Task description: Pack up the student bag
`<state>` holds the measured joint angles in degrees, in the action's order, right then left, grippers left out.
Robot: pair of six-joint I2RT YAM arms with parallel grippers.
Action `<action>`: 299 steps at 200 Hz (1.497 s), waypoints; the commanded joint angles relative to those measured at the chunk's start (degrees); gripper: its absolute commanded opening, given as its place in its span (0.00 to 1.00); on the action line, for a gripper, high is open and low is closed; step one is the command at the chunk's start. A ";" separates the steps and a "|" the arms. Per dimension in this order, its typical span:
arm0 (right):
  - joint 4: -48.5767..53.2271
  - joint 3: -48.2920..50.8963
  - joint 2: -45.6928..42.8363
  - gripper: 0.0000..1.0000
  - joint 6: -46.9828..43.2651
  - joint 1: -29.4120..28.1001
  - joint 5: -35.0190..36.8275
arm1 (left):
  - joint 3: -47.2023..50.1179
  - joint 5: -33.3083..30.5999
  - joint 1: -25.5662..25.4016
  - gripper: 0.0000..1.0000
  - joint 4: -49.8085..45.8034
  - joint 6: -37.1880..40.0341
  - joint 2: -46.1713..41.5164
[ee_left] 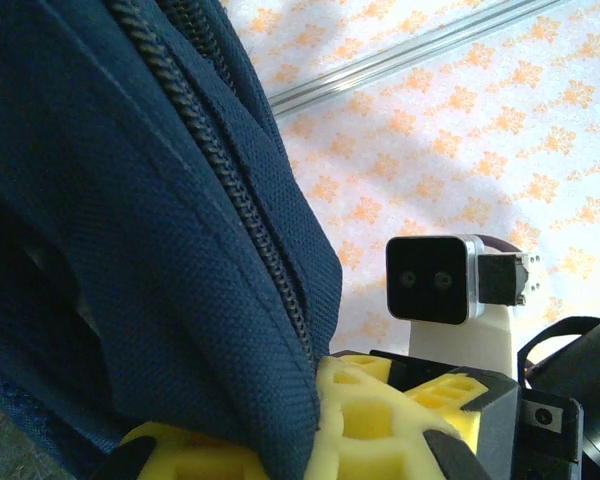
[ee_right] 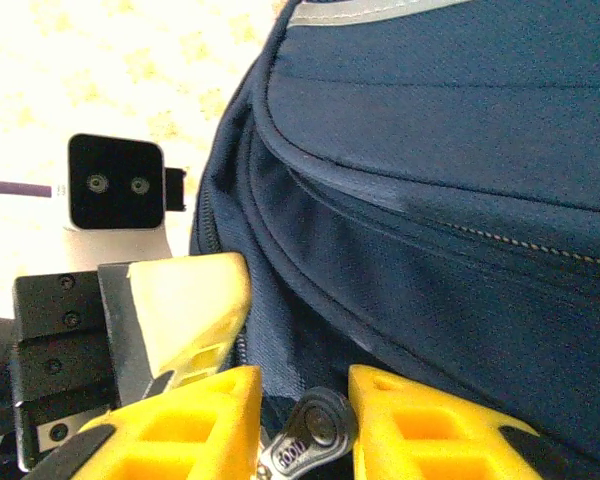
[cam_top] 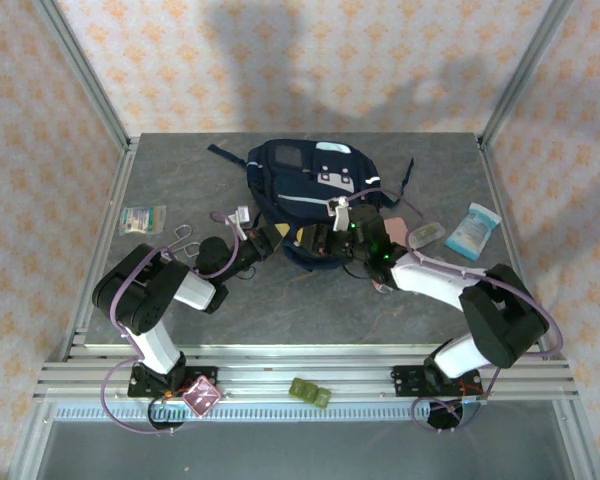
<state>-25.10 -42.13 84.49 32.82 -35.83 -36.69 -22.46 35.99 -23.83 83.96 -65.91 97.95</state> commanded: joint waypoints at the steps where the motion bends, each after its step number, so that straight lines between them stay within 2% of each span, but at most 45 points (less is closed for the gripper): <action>1: -5.38 -1.05 1.22 0.24 0.56 -0.63 -4.09 | -1.54 2.10 -0.05 0.00 21.37 1.40 -3.22; 38: -6.65 -1.92 4.89 0.26 1.63 -0.94 -4.08 | -1.98 1.82 -0.16 0.00 21.33 0.95 -2.67; 55: -6.21 -2.98 5.93 0.19 1.58 -1.49 -3.06 | -1.72 0.80 -0.15 0.00 21.38 0.79 -2.59; 73: -5.26 -3.33 5.86 0.00 1.39 -1.95 -1.93 | -0.81 -1.80 -0.01 0.00 21.34 0.30 -2.49; 87: -4.07 -2.48 4.29 0.00 1.69 -2.05 0.92 | 0.05 -4.15 0.35 0.00 21.39 -0.72 -2.49; 100: -3.48 0.24 0.97 0.00 2.69 -2.05 5.34 | 1.25 -7.16 0.69 0.00 21.38 -1.66 -3.10; 118: -3.59 6.51 -7.26 0.00 4.20 -2.06 15.13 | 2.65 -10.47 1.50 0.00 21.11 -3.15 -4.85; 154: 1.15 17.98 -23.03 0.00 4.76 -1.81 35.72 | 3.23 -11.47 3.13 0.00 19.53 -5.40 -9.22; 176: 3.47 21.02 -27.08 0.00 4.04 -0.64 43.55 | 3.08 -10.82 3.69 0.00 18.45 -6.83 -11.29; 202: 4.35 21.04 -27.31 0.00 1.67 1.64 50.67 | 3.17 -9.94 4.66 0.00 17.95 -9.62 -13.18; 233: 1.77 18.89 -24.90 0.00 -1.45 5.50 52.31 | 3.09 -7.60 7.99 0.00 11.53 -10.82 -15.77; 244: 0.84 17.51 -24.21 0.00 -2.76 6.04 50.27 | 2.12 -6.83 9.16 0.00 4.01 -9.21 -17.11; 274: 0.01 14.19 -25.25 0.00 -4.15 5.57 41.17 | -5.24 -6.42 11.91 0.00 -25.60 1.19 -19.81; 299: -1.88 12.85 -27.44 0.00 -5.37 3.40 36.80 | -10.15 -3.80 15.27 0.00 -33.16 3.92 -17.39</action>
<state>-24.49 -26.39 60.29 30.44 -31.62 1.43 -26.76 36.05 -13.39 60.73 -69.91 79.96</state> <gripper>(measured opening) 0.040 0.059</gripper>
